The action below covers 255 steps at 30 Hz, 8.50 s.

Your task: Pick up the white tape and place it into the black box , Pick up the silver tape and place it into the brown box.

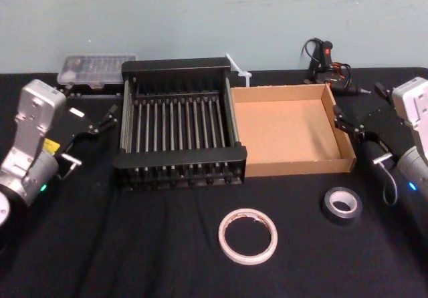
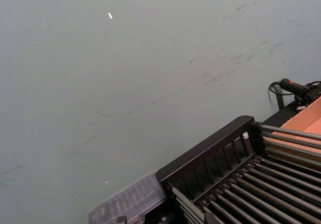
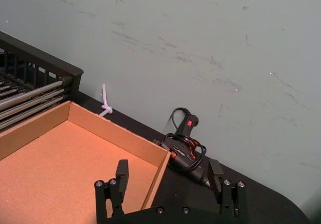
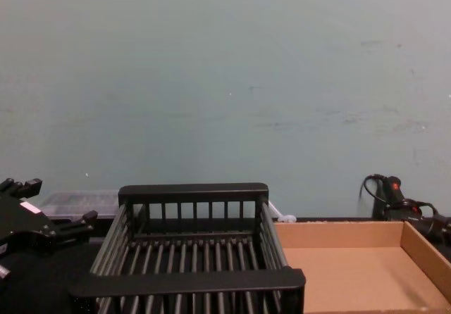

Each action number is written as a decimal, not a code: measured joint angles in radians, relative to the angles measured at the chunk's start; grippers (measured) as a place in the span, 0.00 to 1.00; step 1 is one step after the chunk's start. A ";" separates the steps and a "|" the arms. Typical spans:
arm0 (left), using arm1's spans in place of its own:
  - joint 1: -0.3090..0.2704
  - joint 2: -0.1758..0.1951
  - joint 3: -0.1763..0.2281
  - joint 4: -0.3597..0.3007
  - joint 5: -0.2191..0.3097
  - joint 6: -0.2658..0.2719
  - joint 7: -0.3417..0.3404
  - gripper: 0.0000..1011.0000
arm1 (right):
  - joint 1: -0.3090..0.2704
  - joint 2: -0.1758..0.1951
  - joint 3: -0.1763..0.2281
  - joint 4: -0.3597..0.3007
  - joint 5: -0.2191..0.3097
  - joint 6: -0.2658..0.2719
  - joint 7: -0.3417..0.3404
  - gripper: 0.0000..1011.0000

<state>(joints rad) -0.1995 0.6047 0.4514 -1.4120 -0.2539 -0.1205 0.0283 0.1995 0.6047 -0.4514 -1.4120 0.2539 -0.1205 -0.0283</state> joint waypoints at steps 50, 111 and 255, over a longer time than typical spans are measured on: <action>0.000 0.000 0.000 0.000 0.000 0.000 0.000 0.99 | -0.034 -0.003 0.047 -0.032 0.022 0.007 0.034 0.99; 0.000 0.000 0.000 0.000 0.000 0.000 0.000 0.99 | -0.328 0.142 0.252 -0.378 0.261 0.517 0.307 0.99; 0.000 0.000 0.000 0.000 0.000 0.000 0.000 0.99 | -0.030 0.006 0.183 -0.156 0.144 0.475 0.370 0.16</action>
<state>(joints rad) -0.1995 0.6047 0.4514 -1.4120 -0.2539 -0.1205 0.0283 0.1699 0.6111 -0.2683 -1.5679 0.3974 0.3542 0.3414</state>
